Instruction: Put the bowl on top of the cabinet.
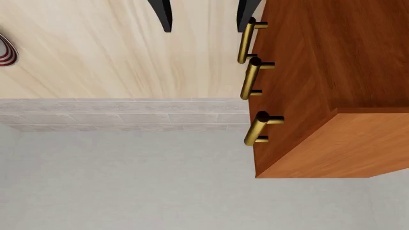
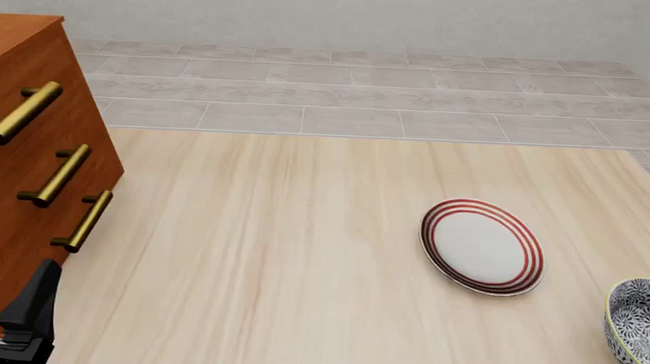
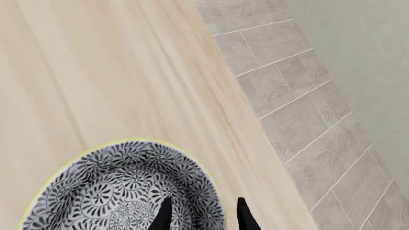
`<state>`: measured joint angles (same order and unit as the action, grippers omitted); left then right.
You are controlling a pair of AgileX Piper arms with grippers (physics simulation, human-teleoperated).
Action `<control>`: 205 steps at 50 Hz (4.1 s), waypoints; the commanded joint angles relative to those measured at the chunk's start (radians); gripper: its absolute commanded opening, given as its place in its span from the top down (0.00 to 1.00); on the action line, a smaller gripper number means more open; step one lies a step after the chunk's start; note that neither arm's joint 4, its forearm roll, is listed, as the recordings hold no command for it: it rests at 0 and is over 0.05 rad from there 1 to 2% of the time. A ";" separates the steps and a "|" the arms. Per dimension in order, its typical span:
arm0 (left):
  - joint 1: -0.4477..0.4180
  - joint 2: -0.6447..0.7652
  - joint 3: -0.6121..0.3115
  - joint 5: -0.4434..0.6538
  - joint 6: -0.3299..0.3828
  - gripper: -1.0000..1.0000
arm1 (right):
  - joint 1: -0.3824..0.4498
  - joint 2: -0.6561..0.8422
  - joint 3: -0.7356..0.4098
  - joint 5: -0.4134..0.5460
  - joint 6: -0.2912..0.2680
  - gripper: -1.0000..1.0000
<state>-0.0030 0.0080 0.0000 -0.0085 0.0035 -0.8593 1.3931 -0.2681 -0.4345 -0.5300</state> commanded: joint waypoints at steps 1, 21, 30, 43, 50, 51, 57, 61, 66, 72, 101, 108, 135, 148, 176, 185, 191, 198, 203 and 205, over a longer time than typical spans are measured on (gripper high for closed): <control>0.002 -0.003 -0.001 0.004 0.000 0.00 | -0.006 0.038 0.000 -0.024 -0.011 0.00; 0.002 -0.003 -0.001 0.004 0.000 0.00 | -0.018 0.088 -0.013 -0.054 -0.020 0.00; 0.001 -0.003 -0.001 0.004 0.000 0.00 | -0.021 0.128 -0.018 -0.082 -0.027 0.00; 0.001 -0.003 -0.001 0.004 0.000 0.00 | -0.025 0.172 -0.022 -0.107 -0.038 0.00; 0.001 -0.003 -0.001 0.004 0.000 0.00 | -0.026 0.188 -0.021 -0.124 -0.042 0.00; 0.001 -0.003 -0.001 0.004 0.000 0.00 | -0.026 0.187 -0.018 -0.128 -0.045 0.00; 0.001 -0.003 -0.001 0.004 0.000 0.00 | -0.020 0.162 -0.010 -0.121 -0.049 1.00; 0.001 -0.003 -0.001 0.004 0.000 0.00 | -0.018 0.131 -0.009 -0.099 -0.049 1.00; 0.001 -0.003 -0.001 0.004 0.000 0.00 | -0.018 0.096 -0.013 -0.069 -0.044 1.00; 0.001 -0.003 -0.001 0.004 0.000 0.00 | -0.011 0.031 -0.011 -0.019 -0.034 1.00; 0.001 -0.003 -0.001 0.004 0.000 0.00 | 0.112 -0.685 -0.099 0.659 0.063 1.00; 0.001 -0.003 -0.001 0.004 0.000 0.00 | 0.152 -0.818 -0.163 0.819 0.098 1.00; 0.001 -0.003 -0.001 0.004 0.000 0.00 | 0.333 -0.986 -0.325 0.996 0.222 1.00; 0.001 -0.003 -0.001 0.004 0.000 0.00 | 0.456 -1.042 -0.341 0.970 0.264 1.00; 0.001 -0.003 -0.001 0.004 0.000 0.00 | 0.649 -1.013 -0.343 0.796 0.289 1.00; 0.001 -0.003 -0.001 0.004 0.000 0.00 | 0.708 -0.965 -0.352 0.740 0.297 1.00; 0.001 -0.003 -0.001 0.004 0.000 0.00 | 0.747 -0.913 -0.350 0.678 0.293 1.00; 0.001 -0.003 -0.001 0.004 0.000 0.00 | 0.789 -0.849 -0.356 0.612 0.295 1.00; 0.001 0.005 -0.003 0.002 -0.004 0.00 | 0.826 -0.794 -0.376 0.564 0.296 1.00; 0.001 0.004 -0.003 0.002 -0.004 0.00 | 0.833 -0.783 -0.380 0.555 0.297 1.00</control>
<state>-0.0034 0.0105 -0.0009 -0.0090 0.0022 -0.0835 0.5325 -0.6254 0.2006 -0.2399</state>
